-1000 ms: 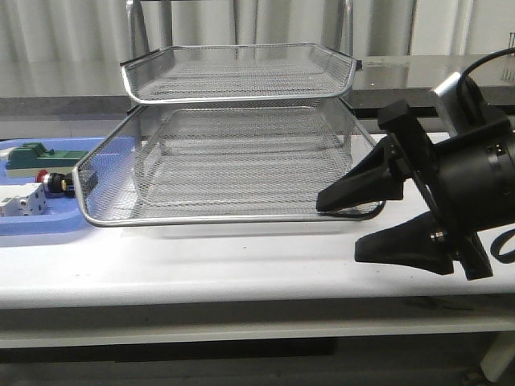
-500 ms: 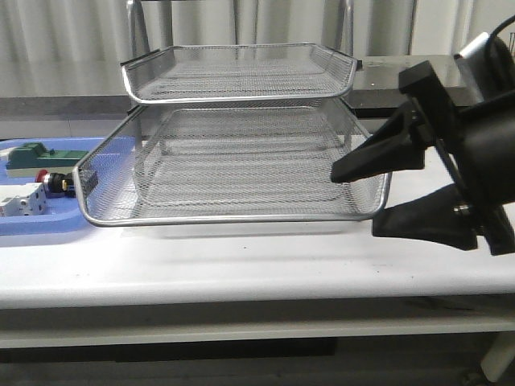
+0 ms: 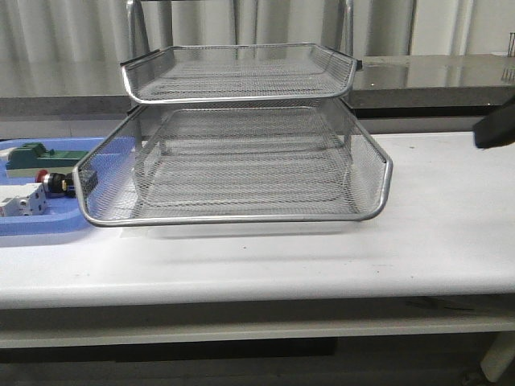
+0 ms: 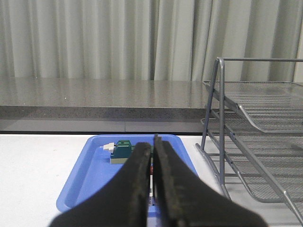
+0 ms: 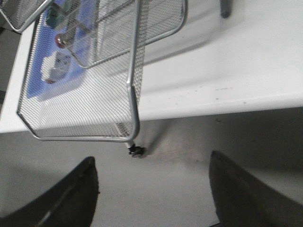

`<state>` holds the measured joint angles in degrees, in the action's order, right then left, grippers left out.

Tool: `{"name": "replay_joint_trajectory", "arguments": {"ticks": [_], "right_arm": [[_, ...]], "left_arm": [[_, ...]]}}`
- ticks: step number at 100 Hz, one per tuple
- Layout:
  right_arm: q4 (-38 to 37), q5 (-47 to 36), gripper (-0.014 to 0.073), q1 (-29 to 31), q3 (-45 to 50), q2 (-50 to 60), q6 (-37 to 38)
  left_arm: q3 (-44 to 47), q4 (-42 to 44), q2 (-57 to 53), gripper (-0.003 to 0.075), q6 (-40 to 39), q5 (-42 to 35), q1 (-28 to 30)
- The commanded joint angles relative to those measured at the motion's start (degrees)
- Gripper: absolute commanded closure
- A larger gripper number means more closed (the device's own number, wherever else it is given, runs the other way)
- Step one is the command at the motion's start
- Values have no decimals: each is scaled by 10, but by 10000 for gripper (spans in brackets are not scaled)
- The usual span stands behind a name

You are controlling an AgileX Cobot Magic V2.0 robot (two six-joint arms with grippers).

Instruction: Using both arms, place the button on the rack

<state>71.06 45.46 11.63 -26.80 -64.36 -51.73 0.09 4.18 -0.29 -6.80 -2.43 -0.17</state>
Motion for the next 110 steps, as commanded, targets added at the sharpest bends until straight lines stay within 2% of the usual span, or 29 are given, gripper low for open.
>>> {"name": "replay_joint_trajectory", "arguments": {"ticks": [1, 13, 27, 45, 77, 93, 110], "right_arm": [[-80, 24, 85, 24, -33, 55, 76], [-225, 26, 85, 30, -73, 113, 179], [-337, 32, 85, 27, -115, 169, 271], [-398, 26, 85, 3, -127, 202, 314], [-511, 1, 85, -85, -127, 205, 358], [-562, 0, 85, -97, -130, 205, 395], [-580, 2, 85, -114, -154, 205, 398]], "left_arm": [[27, 1, -19, 716, -5, -42, 0], [27, 1, -19, 716, -5, -42, 0], [27, 1, -19, 716, -5, -42, 0], [27, 1, -19, 716, -5, -42, 0], [27, 1, -19, 716, -5, -42, 0], [27, 1, -19, 716, -5, -42, 0], [27, 1, -19, 716, -5, -42, 0]]}}
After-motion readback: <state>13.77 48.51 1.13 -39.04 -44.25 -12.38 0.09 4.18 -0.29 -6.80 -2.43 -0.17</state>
